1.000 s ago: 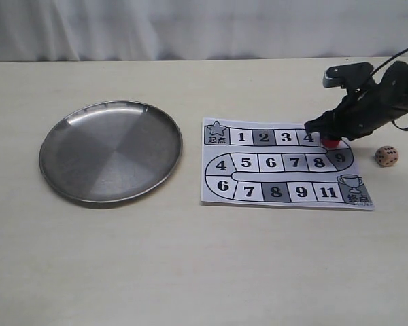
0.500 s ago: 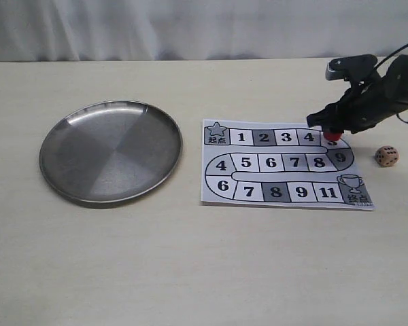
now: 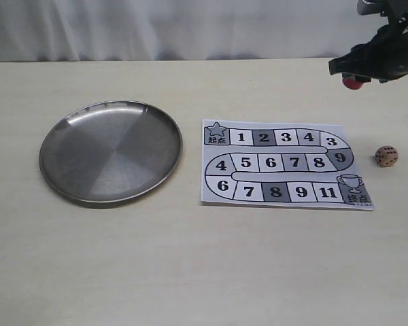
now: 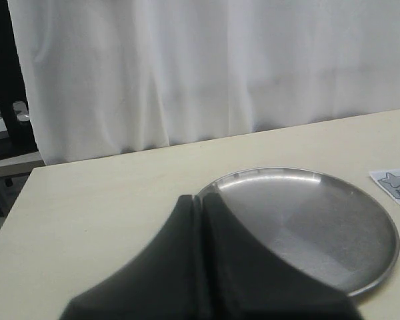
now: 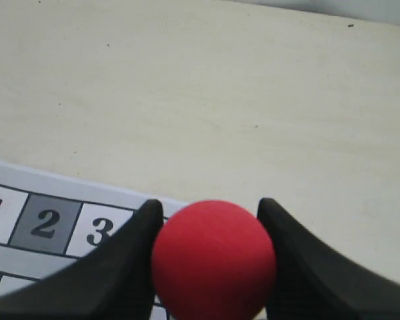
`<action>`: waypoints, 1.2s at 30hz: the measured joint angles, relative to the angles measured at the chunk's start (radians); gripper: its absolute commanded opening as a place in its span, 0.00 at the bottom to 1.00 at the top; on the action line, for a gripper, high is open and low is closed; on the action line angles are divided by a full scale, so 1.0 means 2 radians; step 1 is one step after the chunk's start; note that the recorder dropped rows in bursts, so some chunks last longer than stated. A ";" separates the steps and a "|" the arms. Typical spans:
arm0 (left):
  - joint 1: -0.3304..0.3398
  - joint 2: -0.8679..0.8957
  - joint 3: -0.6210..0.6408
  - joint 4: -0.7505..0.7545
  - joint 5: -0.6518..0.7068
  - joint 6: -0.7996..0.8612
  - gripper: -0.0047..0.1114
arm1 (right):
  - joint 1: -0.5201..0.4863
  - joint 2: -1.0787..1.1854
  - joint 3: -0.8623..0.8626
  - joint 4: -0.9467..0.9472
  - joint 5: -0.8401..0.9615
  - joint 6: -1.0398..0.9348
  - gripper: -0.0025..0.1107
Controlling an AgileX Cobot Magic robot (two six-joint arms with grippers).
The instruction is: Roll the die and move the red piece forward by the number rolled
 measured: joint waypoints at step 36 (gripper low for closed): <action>0.000 0.000 0.000 0.000 0.000 0.000 0.04 | 0.000 0.116 0.125 0.000 -0.164 0.001 0.06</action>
